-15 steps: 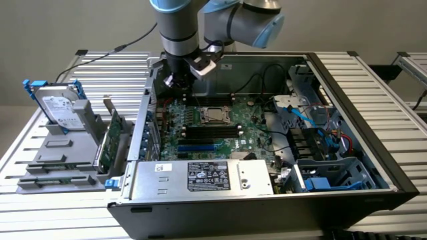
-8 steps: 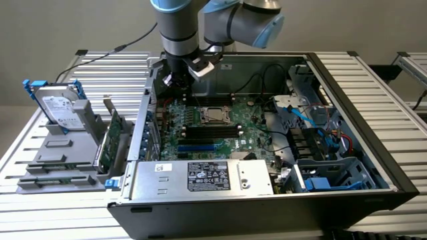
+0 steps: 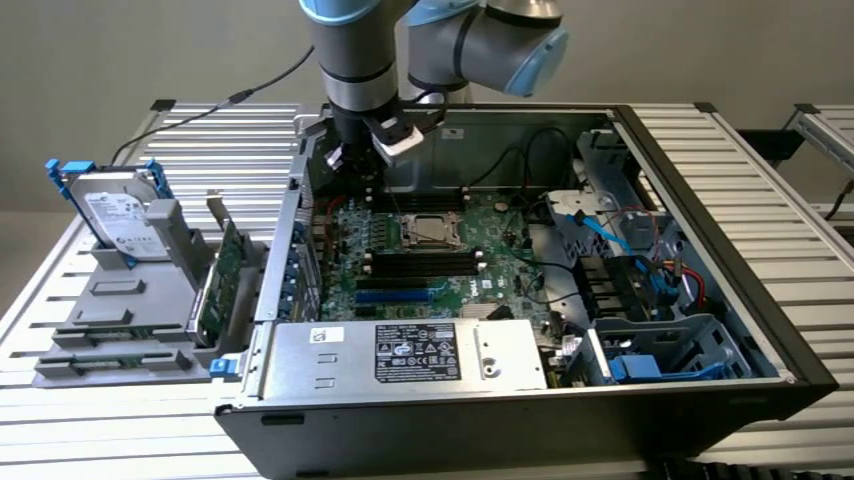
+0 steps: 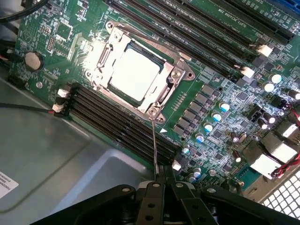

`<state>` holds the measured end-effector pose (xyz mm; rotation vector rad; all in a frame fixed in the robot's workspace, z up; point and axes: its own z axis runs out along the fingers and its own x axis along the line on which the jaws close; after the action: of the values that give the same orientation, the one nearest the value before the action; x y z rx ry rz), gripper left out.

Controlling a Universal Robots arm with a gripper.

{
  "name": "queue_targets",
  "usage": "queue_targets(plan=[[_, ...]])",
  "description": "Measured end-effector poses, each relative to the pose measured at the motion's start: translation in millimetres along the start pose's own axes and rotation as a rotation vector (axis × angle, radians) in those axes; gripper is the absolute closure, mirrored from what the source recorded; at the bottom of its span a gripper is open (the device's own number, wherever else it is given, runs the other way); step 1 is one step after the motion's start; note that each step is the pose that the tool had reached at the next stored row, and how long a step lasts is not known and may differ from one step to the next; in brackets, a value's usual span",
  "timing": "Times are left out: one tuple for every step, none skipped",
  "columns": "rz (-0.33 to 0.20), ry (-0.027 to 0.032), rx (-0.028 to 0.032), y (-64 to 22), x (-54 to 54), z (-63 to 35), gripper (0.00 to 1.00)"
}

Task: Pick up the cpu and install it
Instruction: 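Install the first cpu locking lever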

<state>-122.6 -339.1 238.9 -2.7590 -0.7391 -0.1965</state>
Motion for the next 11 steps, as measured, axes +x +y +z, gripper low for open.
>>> queue_targets(plan=[[0.012, 0.0021, -0.0024, 0.0, 0.0, 0.0, 0.89], [0.025, 0.0044, -0.0051, 0.0, 0.0, 0.0, 0.89], [0.038, 0.0068, -0.008, 0.0, 0.0, 0.0, 0.89], [0.051, 0.0095, -0.0111, 0.0, 0.0, 0.0, 0.89], [0.065, 0.0124, -0.0142, 0.0, 0.0, 0.0, 0.89], [0.079, 0.0155, -0.0174, 0.0, 0.0, 0.0, 0.89], [0.092, 0.0184, -0.0206, 0.0, 0.0, 0.0, 0.89], [0.106, 0.0212, -0.0238, 0.0, 0.0, 0.0, 0.89], [0.121, 0.0247, -0.027, 0.0, 0.0, 0.0, 0.89], [0.137, 0.0286, -0.0303, 0.0, 0.0, 0.0, 0.89], [0.154, 0.0329, -0.034, 0.0, 0.0, 0.1, 0.89]])
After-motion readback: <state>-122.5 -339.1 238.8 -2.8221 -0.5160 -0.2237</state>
